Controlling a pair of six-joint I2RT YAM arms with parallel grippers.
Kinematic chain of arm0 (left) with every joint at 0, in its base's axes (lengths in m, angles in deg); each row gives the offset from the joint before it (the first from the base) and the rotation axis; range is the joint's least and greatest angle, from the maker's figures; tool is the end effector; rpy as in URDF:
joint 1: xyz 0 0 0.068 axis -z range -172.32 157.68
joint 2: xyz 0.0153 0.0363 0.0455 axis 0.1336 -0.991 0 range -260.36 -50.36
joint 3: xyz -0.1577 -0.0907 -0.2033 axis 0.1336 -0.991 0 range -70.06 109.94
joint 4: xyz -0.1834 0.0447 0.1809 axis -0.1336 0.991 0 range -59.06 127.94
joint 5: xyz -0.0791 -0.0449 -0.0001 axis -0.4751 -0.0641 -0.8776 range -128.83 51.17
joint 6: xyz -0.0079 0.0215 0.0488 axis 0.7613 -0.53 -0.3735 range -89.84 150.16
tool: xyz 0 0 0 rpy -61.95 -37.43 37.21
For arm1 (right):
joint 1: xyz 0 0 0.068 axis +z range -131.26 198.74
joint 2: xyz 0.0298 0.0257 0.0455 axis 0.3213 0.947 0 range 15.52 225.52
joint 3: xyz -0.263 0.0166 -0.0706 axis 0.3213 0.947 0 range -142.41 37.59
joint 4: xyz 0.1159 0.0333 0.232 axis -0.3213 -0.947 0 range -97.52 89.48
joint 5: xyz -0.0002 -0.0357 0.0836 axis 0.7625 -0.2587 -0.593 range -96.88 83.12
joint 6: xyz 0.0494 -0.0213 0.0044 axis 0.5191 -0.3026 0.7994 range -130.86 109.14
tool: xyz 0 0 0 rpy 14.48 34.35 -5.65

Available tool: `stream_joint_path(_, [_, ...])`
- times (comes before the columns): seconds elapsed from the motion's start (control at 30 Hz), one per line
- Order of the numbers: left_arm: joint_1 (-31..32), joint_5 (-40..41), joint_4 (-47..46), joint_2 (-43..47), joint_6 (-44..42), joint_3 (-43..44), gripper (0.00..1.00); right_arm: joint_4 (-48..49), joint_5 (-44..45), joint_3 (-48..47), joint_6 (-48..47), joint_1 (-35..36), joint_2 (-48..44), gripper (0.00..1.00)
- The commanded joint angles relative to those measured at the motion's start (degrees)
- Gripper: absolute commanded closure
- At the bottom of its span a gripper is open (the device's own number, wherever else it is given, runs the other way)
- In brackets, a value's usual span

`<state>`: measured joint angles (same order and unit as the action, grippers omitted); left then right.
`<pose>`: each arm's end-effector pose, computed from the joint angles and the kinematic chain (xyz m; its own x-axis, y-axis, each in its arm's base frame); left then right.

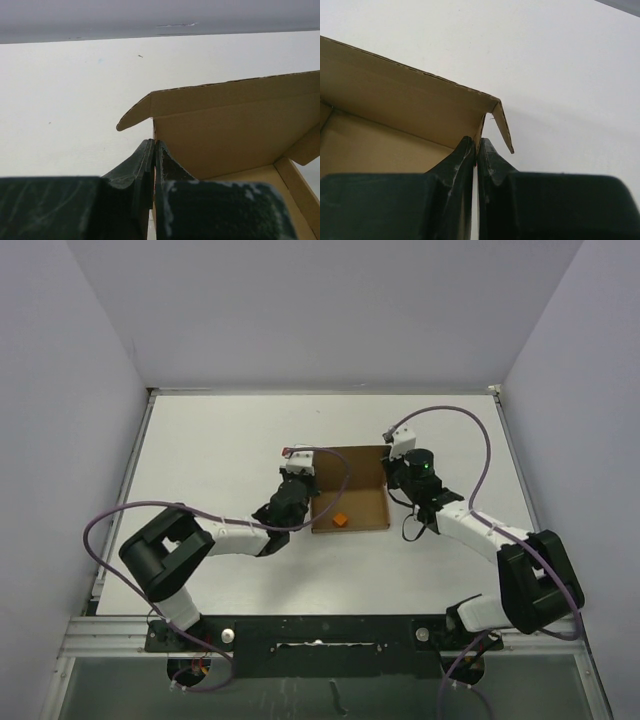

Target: Fold the paper box

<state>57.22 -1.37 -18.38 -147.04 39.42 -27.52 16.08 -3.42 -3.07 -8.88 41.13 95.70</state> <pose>0.2402 -0.2483 0.2038 -0.0878 -0.0939 -0.9917 0.1992 0.9738 -0.1098 0.2810 0.1134 0.2213 -0.3712 -0.1157 -0.9213 -0.3162 0.9487 0.0083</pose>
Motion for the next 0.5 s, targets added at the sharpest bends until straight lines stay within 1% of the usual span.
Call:
stream_joint_path(0.0, [3.37, -3.25, -5.96, -0.98, 2.08, -0.35, 1.00, -3.14, -3.73, 1.10, -0.52, 4.70, -2.41, 1.00])
stream_joint_path(0.17, [4.58, -2.07, -8.56, -0.55, 1.48, -2.88, 1.00, -6.23, -3.10, 1.50, -1.36, 5.80, -3.59, 1.00])
stream_joint_path(0.27, [4.86, -1.94, -10.42, -0.46, 1.07, -4.30, 1.00, -6.09, -3.24, 1.76, -1.61, 5.80, -4.18, 1.00])
stream_joint_path(0.37, [4.81, -1.65, -12.98, -1.46, -1.13, -4.04, 1.00, -1.84, -0.63, 1.27, -4.04, 6.66, -3.35, 1.00])
stream_joint_path(0.47, [4.20, -1.51, -17.27, -3.44, -4.86, -2.82, 1.00, 5.64, 1.39, -0.04, -6.52, 6.74, -1.42, 1.00])
